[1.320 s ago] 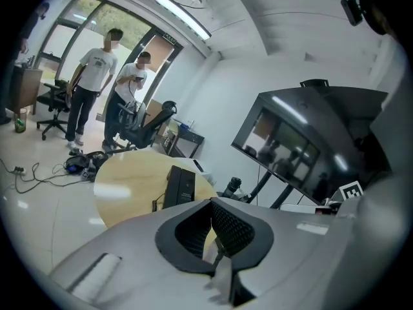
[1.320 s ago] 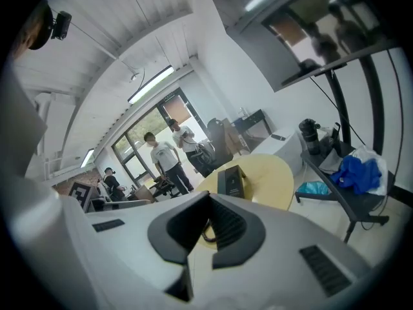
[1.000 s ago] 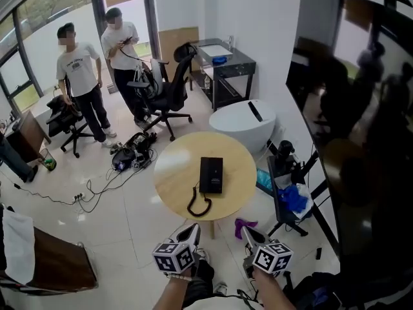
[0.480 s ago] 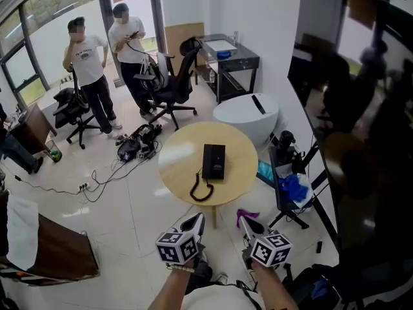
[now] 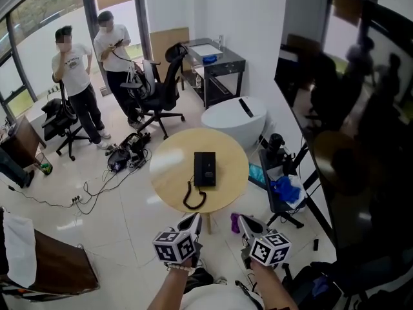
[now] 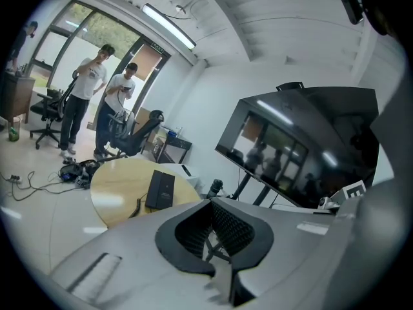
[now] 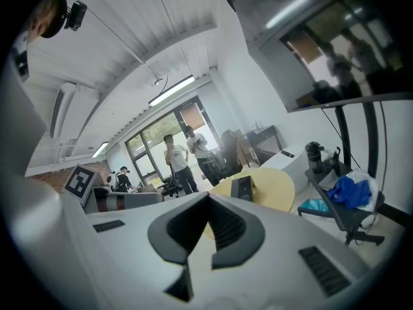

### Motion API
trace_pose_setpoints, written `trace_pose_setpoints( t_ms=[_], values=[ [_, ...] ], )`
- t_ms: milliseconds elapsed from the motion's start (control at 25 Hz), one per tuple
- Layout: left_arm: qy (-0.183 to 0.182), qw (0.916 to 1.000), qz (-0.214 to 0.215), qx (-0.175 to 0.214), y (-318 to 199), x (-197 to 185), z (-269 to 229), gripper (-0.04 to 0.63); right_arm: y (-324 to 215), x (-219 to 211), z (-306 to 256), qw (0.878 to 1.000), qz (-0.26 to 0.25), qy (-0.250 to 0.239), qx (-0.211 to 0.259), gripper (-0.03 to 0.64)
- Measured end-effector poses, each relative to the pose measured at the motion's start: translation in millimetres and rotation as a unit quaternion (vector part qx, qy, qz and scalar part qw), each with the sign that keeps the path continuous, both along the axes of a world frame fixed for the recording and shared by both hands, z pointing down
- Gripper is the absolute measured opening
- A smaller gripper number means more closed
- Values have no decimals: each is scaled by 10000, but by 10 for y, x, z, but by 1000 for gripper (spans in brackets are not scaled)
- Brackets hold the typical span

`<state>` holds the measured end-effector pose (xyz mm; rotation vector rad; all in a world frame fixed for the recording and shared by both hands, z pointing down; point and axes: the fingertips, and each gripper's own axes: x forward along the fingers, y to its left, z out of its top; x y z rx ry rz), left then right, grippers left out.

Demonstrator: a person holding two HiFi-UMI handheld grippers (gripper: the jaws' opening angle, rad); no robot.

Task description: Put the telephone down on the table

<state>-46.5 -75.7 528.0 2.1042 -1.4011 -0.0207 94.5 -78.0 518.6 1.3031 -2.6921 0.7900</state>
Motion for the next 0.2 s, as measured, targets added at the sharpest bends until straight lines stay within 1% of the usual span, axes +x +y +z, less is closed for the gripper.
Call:
trace_pose_setpoints(
  t_ms=[200],
  values=[
    [-11,10000,41,-70,-50,-15,93,0,-56,-40,82,10000,23,-8,-65,5]
  ],
)
